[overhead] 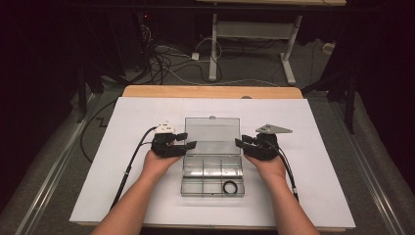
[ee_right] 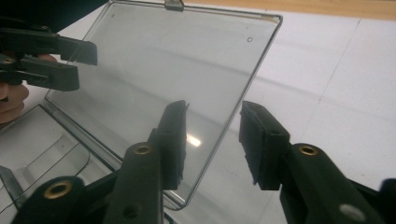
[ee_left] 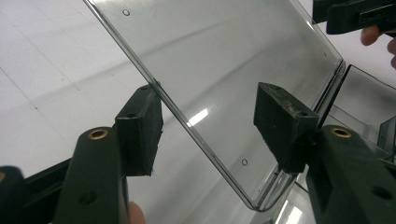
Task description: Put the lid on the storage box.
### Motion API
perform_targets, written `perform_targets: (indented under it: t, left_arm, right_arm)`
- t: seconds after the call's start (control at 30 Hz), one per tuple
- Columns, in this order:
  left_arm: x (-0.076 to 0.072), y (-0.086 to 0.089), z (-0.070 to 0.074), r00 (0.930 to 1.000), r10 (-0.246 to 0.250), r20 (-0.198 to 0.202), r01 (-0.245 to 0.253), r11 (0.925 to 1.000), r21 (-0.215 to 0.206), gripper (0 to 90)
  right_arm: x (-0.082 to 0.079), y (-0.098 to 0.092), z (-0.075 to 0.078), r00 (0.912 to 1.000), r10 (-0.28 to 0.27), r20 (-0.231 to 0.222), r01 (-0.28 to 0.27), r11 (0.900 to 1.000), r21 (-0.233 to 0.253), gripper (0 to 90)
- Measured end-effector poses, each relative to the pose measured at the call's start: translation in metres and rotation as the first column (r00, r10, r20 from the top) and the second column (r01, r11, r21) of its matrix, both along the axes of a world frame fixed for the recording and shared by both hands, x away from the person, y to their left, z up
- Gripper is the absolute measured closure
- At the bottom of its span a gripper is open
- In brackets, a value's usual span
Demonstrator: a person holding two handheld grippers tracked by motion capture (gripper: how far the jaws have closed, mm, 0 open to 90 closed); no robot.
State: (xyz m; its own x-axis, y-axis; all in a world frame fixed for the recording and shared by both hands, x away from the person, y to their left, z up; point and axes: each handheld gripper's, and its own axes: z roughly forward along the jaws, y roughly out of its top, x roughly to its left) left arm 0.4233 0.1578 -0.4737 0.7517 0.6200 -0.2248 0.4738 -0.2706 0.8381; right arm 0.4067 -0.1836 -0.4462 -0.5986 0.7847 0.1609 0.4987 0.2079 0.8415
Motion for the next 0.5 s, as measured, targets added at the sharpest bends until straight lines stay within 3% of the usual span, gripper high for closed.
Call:
perform_targets:
  t: [0.5]
  left_arm:
    - [-0.009, 0.002, 0.009, 0.9976, 0.019, 0.067, -0.020, 0.9997, 0.014, 51.6]
  right_arm:
    - [-0.019, -0.002, 0.006, 0.9967, 0.037, 0.072, -0.035, 0.999, -0.029, 85.1]
